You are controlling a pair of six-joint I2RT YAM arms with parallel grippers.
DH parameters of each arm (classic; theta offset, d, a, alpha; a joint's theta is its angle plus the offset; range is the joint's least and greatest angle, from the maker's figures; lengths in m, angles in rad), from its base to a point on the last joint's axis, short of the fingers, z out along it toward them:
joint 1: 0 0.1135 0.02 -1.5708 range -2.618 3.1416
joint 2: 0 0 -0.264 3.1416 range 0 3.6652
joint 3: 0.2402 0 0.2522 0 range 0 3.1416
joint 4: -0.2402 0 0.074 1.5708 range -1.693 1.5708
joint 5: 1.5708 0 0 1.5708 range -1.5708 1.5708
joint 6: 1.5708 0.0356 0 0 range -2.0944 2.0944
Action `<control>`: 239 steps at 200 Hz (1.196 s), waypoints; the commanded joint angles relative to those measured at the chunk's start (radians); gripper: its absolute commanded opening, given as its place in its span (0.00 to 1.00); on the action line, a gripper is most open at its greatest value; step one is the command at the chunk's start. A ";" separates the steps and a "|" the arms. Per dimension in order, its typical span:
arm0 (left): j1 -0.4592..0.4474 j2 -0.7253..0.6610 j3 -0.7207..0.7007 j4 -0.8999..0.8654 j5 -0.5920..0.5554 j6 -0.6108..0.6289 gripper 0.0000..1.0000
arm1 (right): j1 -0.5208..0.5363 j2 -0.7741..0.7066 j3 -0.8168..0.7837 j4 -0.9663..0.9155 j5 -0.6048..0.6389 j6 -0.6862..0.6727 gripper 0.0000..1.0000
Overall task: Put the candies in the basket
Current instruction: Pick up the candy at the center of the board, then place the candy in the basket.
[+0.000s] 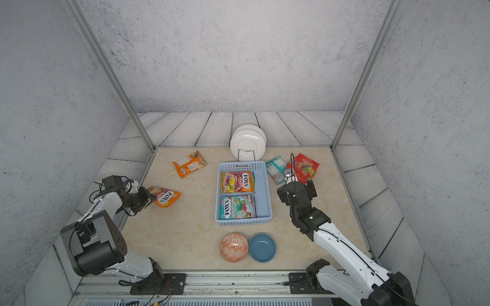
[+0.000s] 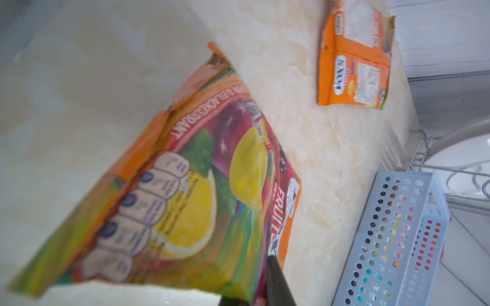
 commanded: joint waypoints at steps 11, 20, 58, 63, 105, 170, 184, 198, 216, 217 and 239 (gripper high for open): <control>-0.072 -0.076 0.097 -0.096 0.024 0.185 0.00 | -0.006 -0.037 -0.010 0.017 0.022 -0.002 0.99; -0.107 -0.088 0.125 -0.123 0.001 0.238 0.00 | -0.005 -0.043 -0.004 0.018 0.009 0.002 0.99; -0.237 -0.158 0.216 -0.196 -0.058 0.421 0.00 | -0.006 -0.049 -0.014 0.019 0.013 -0.004 0.99; -0.251 -0.168 0.226 -0.198 -0.065 0.450 0.00 | -0.005 -0.050 -0.010 0.017 0.007 -0.002 0.99; -0.354 -0.185 0.372 -0.279 -0.096 0.641 0.00 | -0.007 -0.056 -0.017 0.023 0.012 -0.007 0.99; -0.520 -0.156 0.543 -0.434 -0.111 1.001 0.00 | -0.008 -0.060 -0.009 0.032 0.000 -0.009 0.99; -0.562 -0.151 0.561 -0.457 -0.137 1.071 0.00 | -0.008 -0.061 -0.022 0.037 0.012 -0.017 0.99; -0.615 -0.146 0.589 -0.501 -0.157 1.154 0.00 | -0.007 -0.056 -0.022 0.030 0.021 -0.014 0.99; -0.688 -0.142 0.613 -0.561 -0.177 1.263 0.00 | -0.006 -0.056 -0.009 0.034 0.005 -0.014 0.99; -0.693 -0.141 0.614 -0.563 -0.180 1.268 0.00 | -0.007 -0.056 -0.009 0.035 0.004 -0.014 0.99; -0.807 -0.135 0.628 -0.578 -0.280 1.347 0.00 | -0.008 -0.058 -0.026 0.033 0.025 -0.017 0.99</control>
